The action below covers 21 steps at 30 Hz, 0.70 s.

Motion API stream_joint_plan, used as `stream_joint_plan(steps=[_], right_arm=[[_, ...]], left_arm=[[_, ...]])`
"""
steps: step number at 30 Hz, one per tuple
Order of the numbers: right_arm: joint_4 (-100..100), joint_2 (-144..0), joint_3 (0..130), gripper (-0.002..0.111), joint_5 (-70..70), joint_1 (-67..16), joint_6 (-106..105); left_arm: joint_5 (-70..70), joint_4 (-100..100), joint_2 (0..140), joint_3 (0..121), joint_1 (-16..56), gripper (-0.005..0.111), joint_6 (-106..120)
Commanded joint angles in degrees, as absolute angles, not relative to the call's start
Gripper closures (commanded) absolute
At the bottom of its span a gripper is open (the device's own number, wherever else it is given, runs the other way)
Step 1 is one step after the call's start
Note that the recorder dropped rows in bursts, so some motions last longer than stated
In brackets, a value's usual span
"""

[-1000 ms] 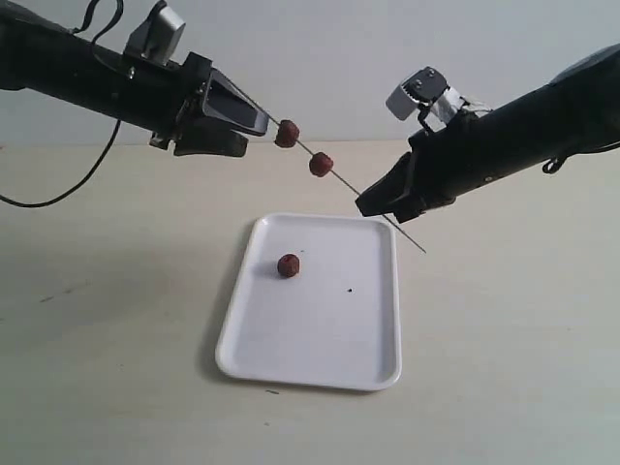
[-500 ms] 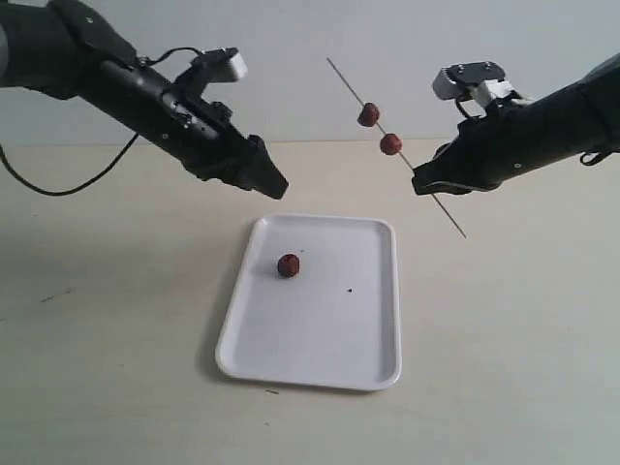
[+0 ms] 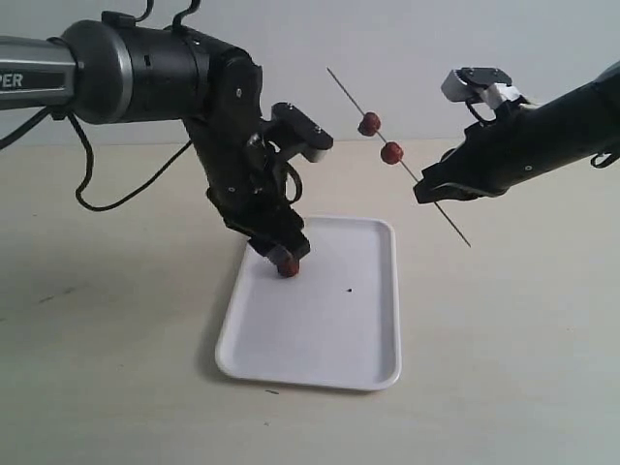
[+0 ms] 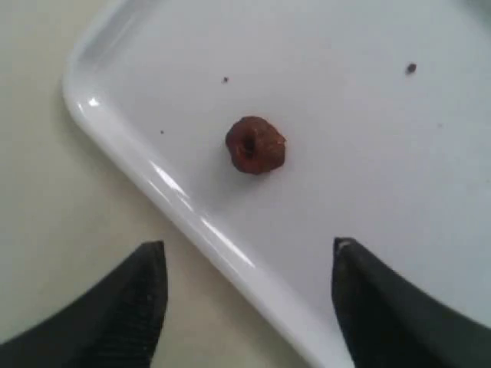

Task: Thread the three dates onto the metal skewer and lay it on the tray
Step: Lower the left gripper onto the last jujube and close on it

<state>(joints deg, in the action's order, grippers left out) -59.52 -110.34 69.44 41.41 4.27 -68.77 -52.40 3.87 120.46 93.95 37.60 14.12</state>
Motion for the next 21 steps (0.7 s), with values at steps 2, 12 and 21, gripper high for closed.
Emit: stream_joint_plan(steps=[2, 12, 21], right_arm=[[-59.6, -109.9, 69.6, 0.108, 41.7, 4.4, -68.8], [-59.6, -109.9, 69.6, 0.108, 41.8, 4.4, -68.8], [-59.6, -109.9, 69.6, 0.108, 43.5, 4.3, -69.3]], left_arm=[[-62.3, 4.2, 122.9, 102.8, 37.9, 0.046, 5.5], [-64.7, 4.1, 134.7, 114.2, 39.1, 0.046, -7.8], [-64.2, 3.9, 139.0, 116.8, 38.2, 0.046, -8.3]])
